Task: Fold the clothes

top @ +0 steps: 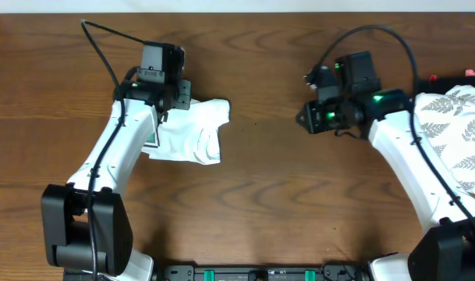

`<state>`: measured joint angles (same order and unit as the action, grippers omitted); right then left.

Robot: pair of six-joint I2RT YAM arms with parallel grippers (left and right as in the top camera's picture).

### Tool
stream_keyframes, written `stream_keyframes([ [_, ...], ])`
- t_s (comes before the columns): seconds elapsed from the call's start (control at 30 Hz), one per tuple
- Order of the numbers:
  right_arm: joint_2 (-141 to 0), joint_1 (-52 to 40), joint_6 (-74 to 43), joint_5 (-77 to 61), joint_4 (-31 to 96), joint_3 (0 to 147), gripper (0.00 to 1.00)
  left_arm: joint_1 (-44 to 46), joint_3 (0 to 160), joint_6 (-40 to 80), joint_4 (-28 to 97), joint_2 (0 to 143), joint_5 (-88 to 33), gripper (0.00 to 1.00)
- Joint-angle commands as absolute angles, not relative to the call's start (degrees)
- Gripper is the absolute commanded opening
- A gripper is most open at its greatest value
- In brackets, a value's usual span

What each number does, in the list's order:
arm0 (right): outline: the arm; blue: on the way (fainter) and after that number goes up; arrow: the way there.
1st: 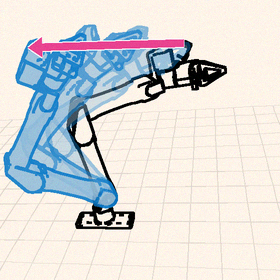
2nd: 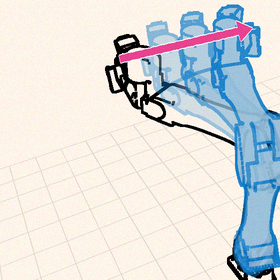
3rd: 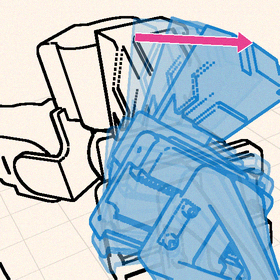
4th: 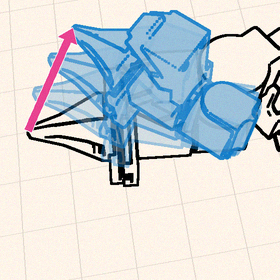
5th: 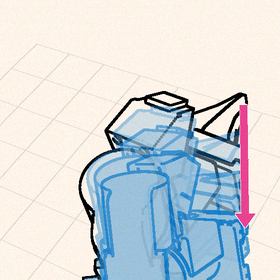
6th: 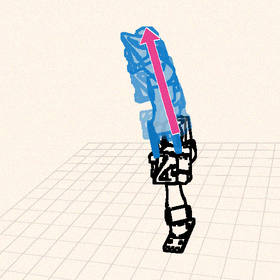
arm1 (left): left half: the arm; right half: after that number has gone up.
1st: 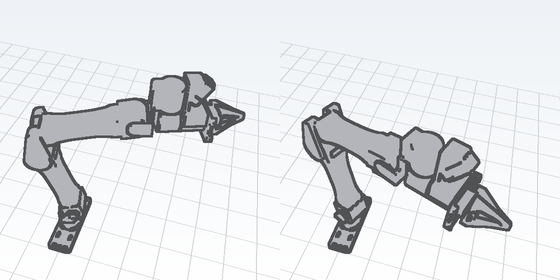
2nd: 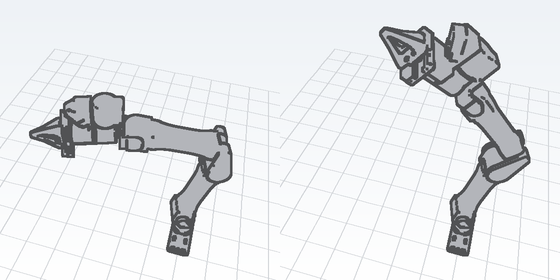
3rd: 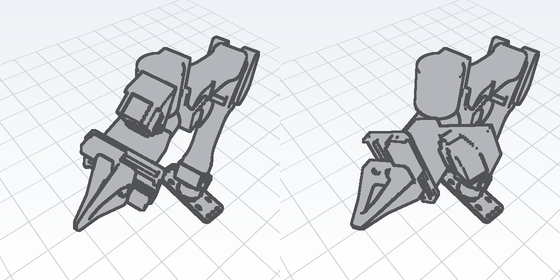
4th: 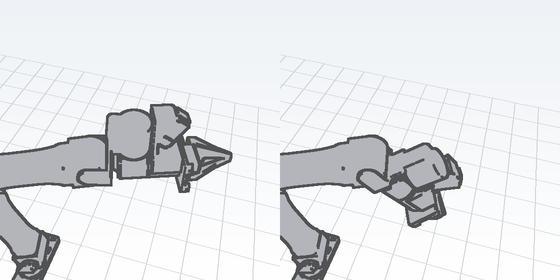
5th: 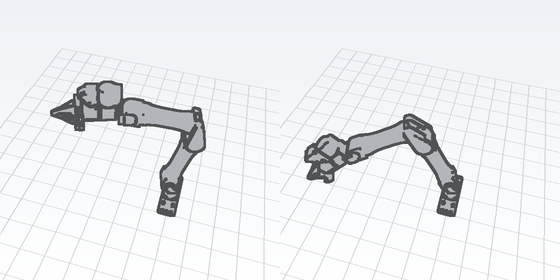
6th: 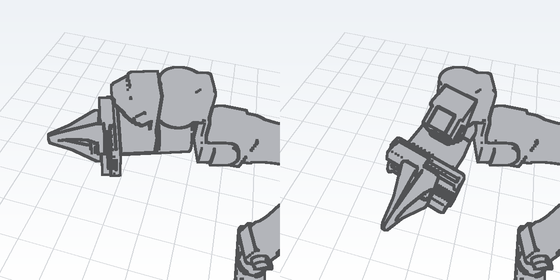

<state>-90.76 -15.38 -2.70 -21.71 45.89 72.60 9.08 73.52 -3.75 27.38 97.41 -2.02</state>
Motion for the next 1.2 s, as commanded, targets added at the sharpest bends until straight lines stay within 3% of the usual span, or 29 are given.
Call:
stream_keyframes([
  [0.0, -89.80, -17.63, -1.21, -22.26, 45.71, 72.73, 0.20, 8.08, 73.36, -7.81, 27.14, 99.55, -6.90, 0.38],
  [0.3, -89.80, -19.14, -1.67, -17.98, 46.81, 72.29, 0.19, 7.14, 73.36, -8.56, 28.42, 104.16, -6.85, 0.36],
  [0.53, -89.80, -19.14, -1.67, -16.69, 47.64, 72.29, 0.19, 7.14, 73.34, -8.58, 25.50, 104.22, -6.87, 0.42],
  [0.8, -89.80, -19.14, -1.67, -16.32, 49.15, 72.29, 0.19, 7.03, 72.88, -6.31, 24.38, 109.75, -6.96, 0.42],
  [1.17, -89.80, -19.14, -1.69, -15.84, 50.61, 72.29, 0.19, 7.03, 72.79, -5.72, 21.30, 120.95, -15.62, 0.43],
])
